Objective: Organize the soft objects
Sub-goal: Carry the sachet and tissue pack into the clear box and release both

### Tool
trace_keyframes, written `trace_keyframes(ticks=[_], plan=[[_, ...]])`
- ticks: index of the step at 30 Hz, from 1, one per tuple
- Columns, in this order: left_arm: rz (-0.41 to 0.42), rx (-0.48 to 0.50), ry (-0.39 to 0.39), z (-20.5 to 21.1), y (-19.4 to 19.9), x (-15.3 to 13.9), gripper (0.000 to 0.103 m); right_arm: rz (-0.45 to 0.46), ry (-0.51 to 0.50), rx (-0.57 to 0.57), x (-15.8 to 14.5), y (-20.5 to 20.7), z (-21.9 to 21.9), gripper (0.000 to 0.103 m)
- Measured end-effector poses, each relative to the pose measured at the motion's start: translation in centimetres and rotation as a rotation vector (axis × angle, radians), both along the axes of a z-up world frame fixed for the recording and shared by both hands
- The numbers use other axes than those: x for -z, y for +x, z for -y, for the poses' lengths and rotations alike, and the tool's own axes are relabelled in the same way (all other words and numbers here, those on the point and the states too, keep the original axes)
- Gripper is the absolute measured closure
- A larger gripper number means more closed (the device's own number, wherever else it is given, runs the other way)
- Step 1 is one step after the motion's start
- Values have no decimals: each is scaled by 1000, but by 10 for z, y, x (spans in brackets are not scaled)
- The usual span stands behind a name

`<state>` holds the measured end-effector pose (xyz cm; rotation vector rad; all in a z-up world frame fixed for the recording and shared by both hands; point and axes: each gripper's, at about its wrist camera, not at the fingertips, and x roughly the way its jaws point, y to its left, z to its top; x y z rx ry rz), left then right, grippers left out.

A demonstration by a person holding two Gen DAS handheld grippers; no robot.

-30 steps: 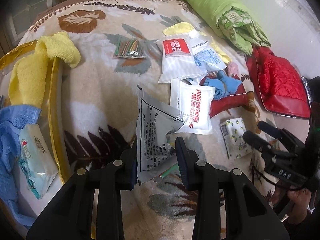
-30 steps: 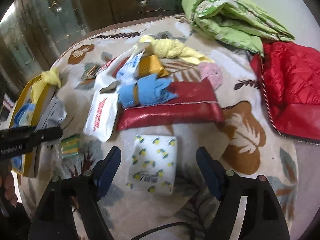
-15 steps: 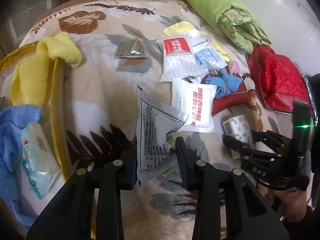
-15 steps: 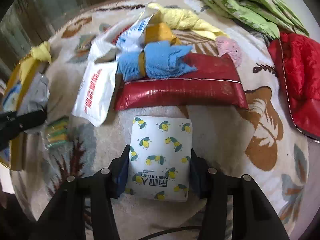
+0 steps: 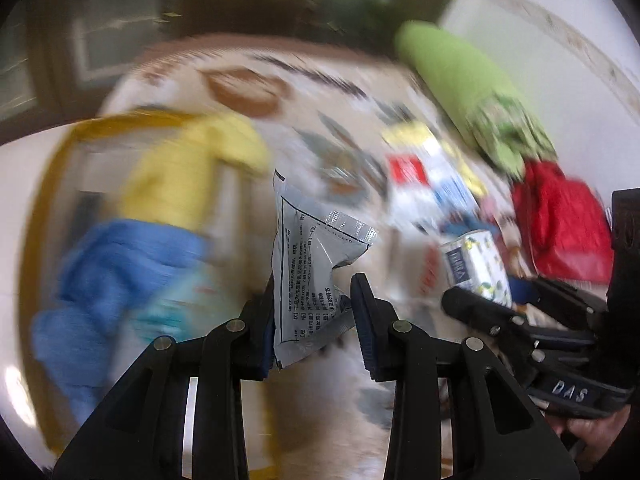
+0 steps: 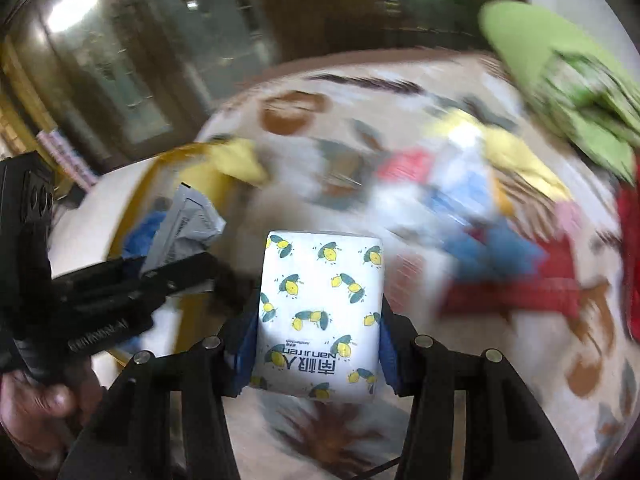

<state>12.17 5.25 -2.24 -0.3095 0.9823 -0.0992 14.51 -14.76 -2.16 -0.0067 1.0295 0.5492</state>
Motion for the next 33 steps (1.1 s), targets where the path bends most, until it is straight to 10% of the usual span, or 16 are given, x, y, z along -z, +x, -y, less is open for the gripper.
trace_keyframes(ticks=[11,23,33], plan=[[41,-383,32,-117,-5,5,70,87,-57,-195,3,42,-156,52],[-38,-443,51,-135,-17,37,70,151,-219,-363,27,57,-224,33],[15,-428,75,-127,-35,13,66,157,36,-213,-29,43,-125,33]])
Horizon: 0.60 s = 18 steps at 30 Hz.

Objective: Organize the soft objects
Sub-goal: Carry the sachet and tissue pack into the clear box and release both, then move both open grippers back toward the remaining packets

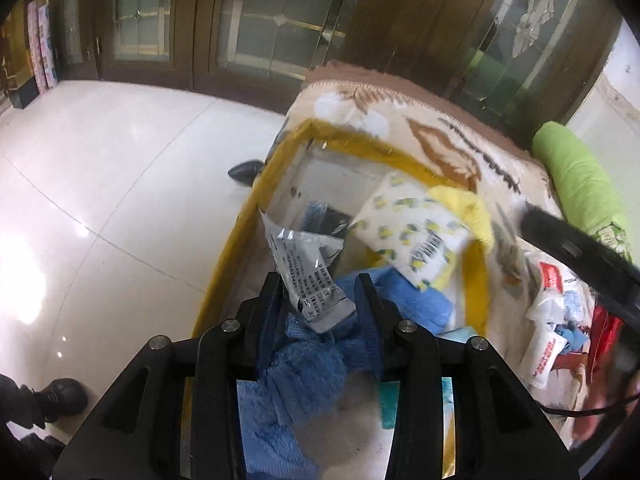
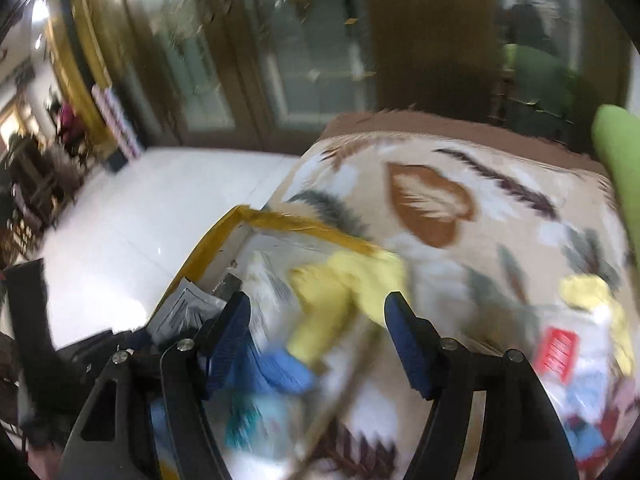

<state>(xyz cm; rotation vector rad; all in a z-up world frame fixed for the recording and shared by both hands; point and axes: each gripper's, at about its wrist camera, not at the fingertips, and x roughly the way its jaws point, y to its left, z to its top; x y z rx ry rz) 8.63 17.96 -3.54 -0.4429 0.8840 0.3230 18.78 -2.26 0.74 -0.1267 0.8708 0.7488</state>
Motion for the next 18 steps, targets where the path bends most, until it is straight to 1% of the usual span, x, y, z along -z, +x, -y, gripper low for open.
trace_keyframes(ticks=[1,2,3,4,6,8,10,11,13,15,18], plan=[[11,3,5,4,0,-4,66,3,21,15,-3,-5,19,33],[24,15,9,9,-2,-8,66,10,40,53,-5,-12,48,32],[32,29,10,15,-3,-12,66,13,45,81,-4,-15,64,31],[37,44,11,21,-3,-14,66,14,53,123,0,-22,90,30],[47,102,9,42,-2,-20,66,0,57,178,9,-30,126,30],[41,159,-5,62,1,-21,66,-28,33,243,24,-42,164,30],[35,215,-9,83,4,-22,66,-58,26,295,39,-50,189,30],[28,254,2,98,6,-22,66,-83,26,315,47,-55,201,30],[15,306,11,118,12,-20,66,-113,11,349,60,-58,215,30],[-18,372,22,142,18,-14,66,-131,14,364,66,-61,224,30],[-53,429,34,162,25,-3,66,-146,39,378,72,-65,228,30]])
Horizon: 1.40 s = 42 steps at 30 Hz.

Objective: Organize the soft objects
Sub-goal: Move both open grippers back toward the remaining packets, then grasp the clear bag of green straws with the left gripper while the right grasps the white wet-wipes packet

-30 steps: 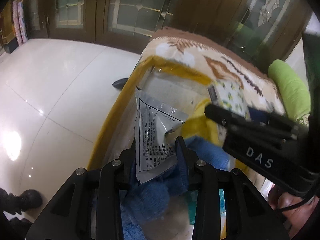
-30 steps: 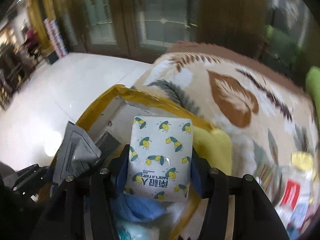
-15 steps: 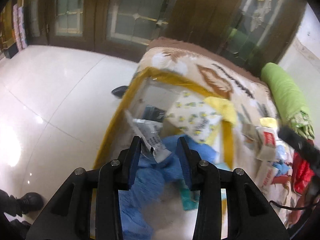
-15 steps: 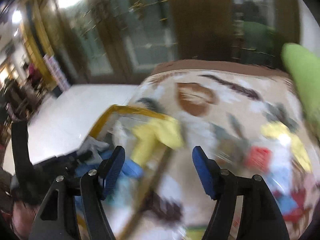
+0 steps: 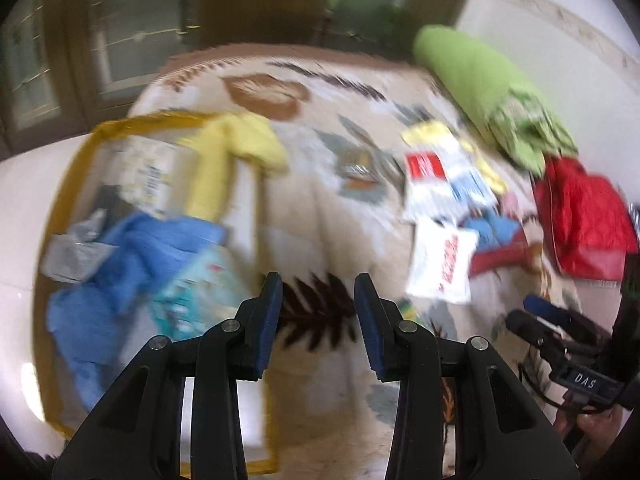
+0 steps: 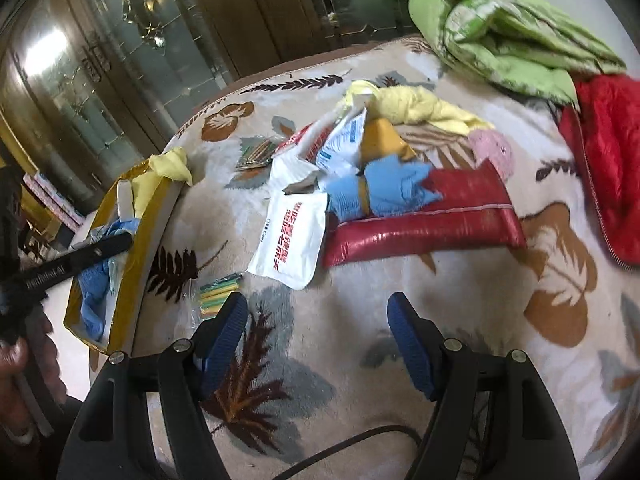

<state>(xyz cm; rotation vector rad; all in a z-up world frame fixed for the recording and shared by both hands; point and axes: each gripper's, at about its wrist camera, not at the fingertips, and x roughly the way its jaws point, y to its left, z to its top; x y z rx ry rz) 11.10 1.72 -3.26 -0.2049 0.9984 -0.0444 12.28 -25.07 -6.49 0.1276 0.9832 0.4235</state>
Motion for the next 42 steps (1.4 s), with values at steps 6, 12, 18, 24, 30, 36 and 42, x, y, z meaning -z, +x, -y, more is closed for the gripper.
trace_keyframes(ticks=[6,12,18,24,30,36,42], plan=[[-80,61,25,25,3,25,66,5,-7,-6,6,4,-8,30],[-115,69,13,36,6,37,66,-1,-71,-17,12,10,-24,30],[-155,120,-1,48,10,47,66,-19,-77,-8,15,22,-34,30],[-148,311,44,66,14,46,66,-59,-76,-17,21,31,-39,30],[-153,441,-13,64,13,41,66,-69,-75,-3,21,37,-39,30],[-156,568,-35,78,11,34,66,-98,-58,0,25,44,-42,30],[-172,625,3,86,18,40,66,-108,-73,0,27,48,-46,30]])
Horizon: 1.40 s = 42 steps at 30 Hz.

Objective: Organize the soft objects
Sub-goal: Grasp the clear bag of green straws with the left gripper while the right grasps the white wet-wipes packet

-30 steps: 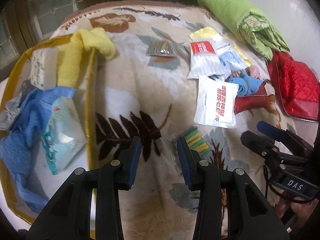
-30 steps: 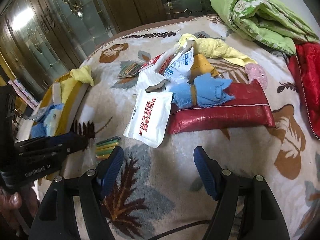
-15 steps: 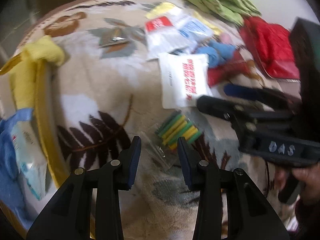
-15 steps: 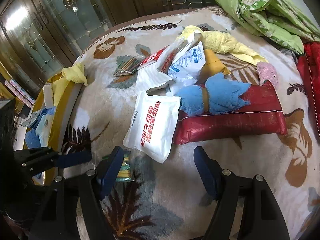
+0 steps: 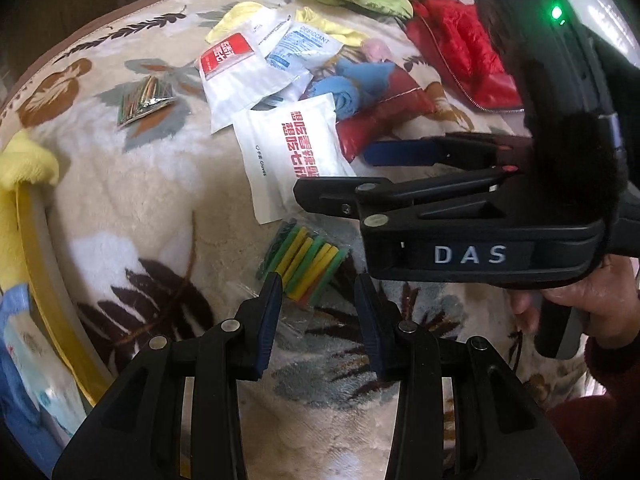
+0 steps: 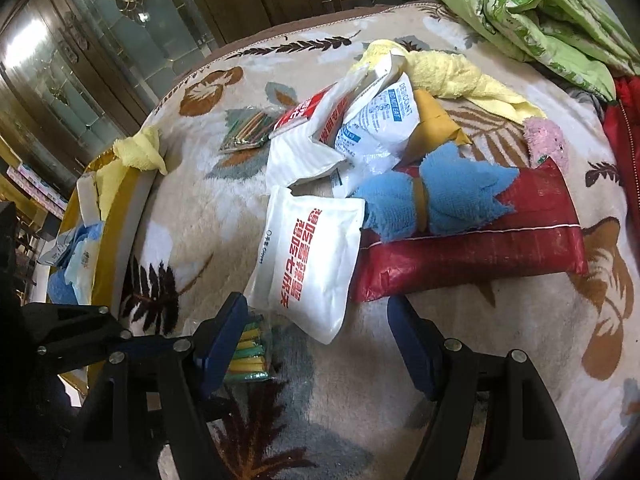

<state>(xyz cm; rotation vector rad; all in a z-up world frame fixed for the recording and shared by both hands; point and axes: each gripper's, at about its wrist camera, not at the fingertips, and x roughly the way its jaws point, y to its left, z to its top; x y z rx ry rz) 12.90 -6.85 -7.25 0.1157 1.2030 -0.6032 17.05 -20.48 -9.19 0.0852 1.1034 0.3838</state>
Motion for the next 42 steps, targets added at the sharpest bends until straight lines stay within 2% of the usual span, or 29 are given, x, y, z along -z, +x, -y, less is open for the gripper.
trace_keyframes(ticks=[2,5,7,8,17,28,30,32,34,36,37,40,42], plan=[[32,-4,30,-2,1,-3,66,3,-5,3,-1,1,-1,30],[30,-19,24,-7,5,-2,64,-6,-11,10,1,5,-2,30],[23,-8,37,-7,5,1,38,-9,-12,18,2,6,-3,30],[18,-2,33,-7,5,2,36,-9,-14,21,3,7,-4,30],[-6,77,11,8,7,6,36,-26,-48,34,5,12,-13,25],[-14,92,21,20,14,14,34,11,-141,14,8,17,-29,25],[-20,80,4,21,15,16,34,24,-167,0,8,18,-33,29],[-22,68,-8,21,14,16,34,39,-179,-9,9,18,-34,51],[-20,54,-25,14,13,16,34,29,-142,-5,10,20,-30,54],[-24,18,-59,8,13,17,35,29,-120,-6,8,19,-27,64],[-23,5,-65,2,10,16,41,35,-98,-2,6,18,-22,77],[-14,-45,-83,-8,8,14,52,-7,4,10,7,18,-9,82],[-8,-75,-88,-13,5,14,59,-13,34,6,8,16,-6,83]])
